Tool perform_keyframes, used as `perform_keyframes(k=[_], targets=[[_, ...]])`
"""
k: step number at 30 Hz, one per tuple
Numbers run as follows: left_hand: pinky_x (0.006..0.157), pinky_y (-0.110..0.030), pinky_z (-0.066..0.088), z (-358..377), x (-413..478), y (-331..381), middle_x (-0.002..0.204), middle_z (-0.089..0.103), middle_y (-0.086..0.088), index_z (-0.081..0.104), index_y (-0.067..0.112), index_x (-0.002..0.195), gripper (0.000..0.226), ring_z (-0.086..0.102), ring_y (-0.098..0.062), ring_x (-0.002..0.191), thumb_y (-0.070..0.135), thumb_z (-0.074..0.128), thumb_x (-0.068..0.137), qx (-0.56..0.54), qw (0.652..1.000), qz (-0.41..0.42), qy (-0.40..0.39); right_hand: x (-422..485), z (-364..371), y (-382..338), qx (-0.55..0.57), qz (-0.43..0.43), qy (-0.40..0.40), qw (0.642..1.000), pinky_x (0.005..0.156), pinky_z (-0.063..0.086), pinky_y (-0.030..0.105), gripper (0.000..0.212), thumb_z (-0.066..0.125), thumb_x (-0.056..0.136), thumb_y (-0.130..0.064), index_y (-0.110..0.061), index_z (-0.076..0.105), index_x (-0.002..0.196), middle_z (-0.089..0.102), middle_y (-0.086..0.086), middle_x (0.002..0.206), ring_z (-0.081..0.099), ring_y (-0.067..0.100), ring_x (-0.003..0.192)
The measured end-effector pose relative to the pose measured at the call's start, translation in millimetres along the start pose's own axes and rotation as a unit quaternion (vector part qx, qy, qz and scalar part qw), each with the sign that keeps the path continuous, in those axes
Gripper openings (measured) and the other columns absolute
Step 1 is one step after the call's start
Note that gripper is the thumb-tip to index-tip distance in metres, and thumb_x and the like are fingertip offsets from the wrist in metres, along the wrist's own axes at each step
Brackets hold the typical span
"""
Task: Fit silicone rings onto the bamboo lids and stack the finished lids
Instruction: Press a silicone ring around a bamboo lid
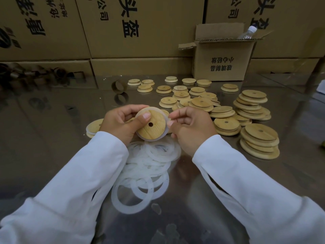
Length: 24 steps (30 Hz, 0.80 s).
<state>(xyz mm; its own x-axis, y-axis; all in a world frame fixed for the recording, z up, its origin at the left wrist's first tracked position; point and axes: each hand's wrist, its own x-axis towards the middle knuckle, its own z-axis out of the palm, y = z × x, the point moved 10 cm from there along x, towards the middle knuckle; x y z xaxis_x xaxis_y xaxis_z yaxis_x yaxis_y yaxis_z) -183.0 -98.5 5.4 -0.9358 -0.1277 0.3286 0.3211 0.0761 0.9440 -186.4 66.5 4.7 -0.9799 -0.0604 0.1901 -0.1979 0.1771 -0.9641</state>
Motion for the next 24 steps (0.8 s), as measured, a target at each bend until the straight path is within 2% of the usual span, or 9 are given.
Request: perform_keyframes(k=[3, 6, 8, 11, 13, 16, 18, 21, 24], targets=[[0.086, -0.045, 0.051, 1.6, -0.3, -0.7, 0.088, 0.073, -0.005, 0.075, 0.027, 0.079, 0.016, 0.067, -0.028, 0.092, 0.025, 0.069, 0.065, -0.004, 1.0, -0.003, -0.006, -0.5, -3.7, 1.3, 0.005, -0.001, 0.005, 1.0, 0.062, 0.049, 0.023, 0.027, 0.068, 0.079, -0.005, -0.025, 0.058, 0.065, 0.061, -0.009, 0.056, 0.058, 0.007, 0.053], [0.084, -0.042, 0.052, 2.4, 0.1, -1.1, 0.088, 0.074, -0.004, 0.075, 0.028, 0.08, 0.016, 0.068, -0.026, 0.091, 0.025, 0.071, 0.065, -0.003, 1.0, -0.004, -0.009, -0.3, -2.4, 2.8, 0.03, 0.009, -0.003, 1.0, 0.052, 0.046, 0.016, 0.027, 0.068, 0.079, -0.002, -0.023, 0.059, 0.064, 0.06, -0.008, 0.054, 0.054, 0.0, 0.04], [0.081, -0.04, 0.052, 0.7, 0.6, -1.3, 0.086, 0.074, -0.003, 0.075, 0.027, 0.081, 0.021, 0.068, -0.024, 0.088, 0.024, 0.08, 0.062, -0.007, 1.0, -0.006, -0.003, 0.8, -1.5, 3.1, 0.04, 0.017, -0.011, 0.999, 0.051, 0.047, 0.014, 0.025, 0.067, 0.079, -0.002, -0.022, 0.059, 0.067, 0.061, -0.007, 0.058, 0.054, 0.0, 0.039], [0.082, -0.041, 0.051, -12.3, 0.9, 0.0, 0.09, 0.073, -0.004, 0.072, 0.027, 0.087, 0.019, 0.067, -0.024, 0.09, 0.027, 0.073, 0.068, -0.005, 0.999, -0.002, 0.053, 4.0, -8.6, 7.1, 0.032, 0.03, 0.007, 0.999, 0.048, 0.046, 0.011, 0.022, 0.067, 0.079, -0.005, -0.025, 0.059, 0.076, 0.063, -0.007, 0.066, 0.059, 0.002, 0.049], [0.081, -0.035, 0.053, -31.0, -0.1, 6.5, 0.095, 0.071, -0.003, 0.07, 0.028, 0.09, 0.014, 0.066, -0.018, 0.093, 0.022, 0.069, 0.078, 0.012, 0.991, 0.022, 0.131, 7.0, -18.4, 12.2, 0.007, 0.033, 0.045, 0.998, 0.052, 0.045, 0.014, 0.02, 0.064, 0.082, -0.009, -0.027, 0.056, 0.078, 0.063, -0.007, 0.071, 0.063, 0.009, 0.066], [0.067, -0.009, 0.049, -65.1, -9.8, 24.3, 0.09, 0.067, 0.005, 0.067, 0.019, 0.1, 0.016, 0.063, 0.004, 0.074, 0.019, 0.065, 0.084, 0.058, 0.957, 0.076, 0.275, 7.9, -27.6, 10.1, -0.107, -0.01, 0.087, 0.99, 0.064, 0.044, 0.021, 0.018, 0.059, 0.084, -0.011, -0.027, 0.053, 0.088, 0.059, -0.01, 0.079, 0.059, 0.013, 0.079], [0.061, -0.003, 0.046, -85.6, -19.7, 25.3, 0.091, 0.065, 0.003, 0.066, 0.014, 0.107, 0.023, 0.061, 0.002, 0.071, 0.021, 0.064, 0.085, 0.083, 0.929, 0.063, 0.356, 6.4, -19.0, 4.5, -0.201, -0.069, 0.063, 0.975, 0.078, 0.046, 0.029, 0.027, 0.056, 0.084, -0.011, -0.028, 0.054, 0.106, 0.058, -0.008, 0.098, 0.054, 0.013, 0.092], [0.05, -0.002, 0.042, -106.4, -34.2, 12.4, 0.091, 0.063, 0.003, 0.066, 0.016, 0.11, 0.027, 0.058, -0.008, 0.076, 0.025, 0.063, 0.085, 0.081, 0.898, -0.001, 0.432, 5.2, -4.1, 0.1, -0.323, -0.14, 0.02, 0.936, 0.098, 0.037, 0.036, 0.044, 0.053, 0.087, -0.014, -0.029, 0.047, 0.128, 0.049, -0.006, 0.13, 0.037, 0.017, 0.121], [0.06, -0.014, 0.041, -112.3, -40.0, -0.4, 0.09, 0.061, 0.002, 0.067, 0.015, 0.109, 0.026, 0.056, -0.012, 0.078, 0.026, 0.062, 0.085, 0.082, 0.883, -0.068, 0.457, 11.4, -10.1, 7.4, -0.379, -0.121, 0.031, 0.917, 0.105, 0.028, 0.038, 0.05, 0.05, 0.089, -0.021, -0.03, 0.039, 0.137, 0.039, -0.005, 0.143, 0.026, 0.02, 0.132]])
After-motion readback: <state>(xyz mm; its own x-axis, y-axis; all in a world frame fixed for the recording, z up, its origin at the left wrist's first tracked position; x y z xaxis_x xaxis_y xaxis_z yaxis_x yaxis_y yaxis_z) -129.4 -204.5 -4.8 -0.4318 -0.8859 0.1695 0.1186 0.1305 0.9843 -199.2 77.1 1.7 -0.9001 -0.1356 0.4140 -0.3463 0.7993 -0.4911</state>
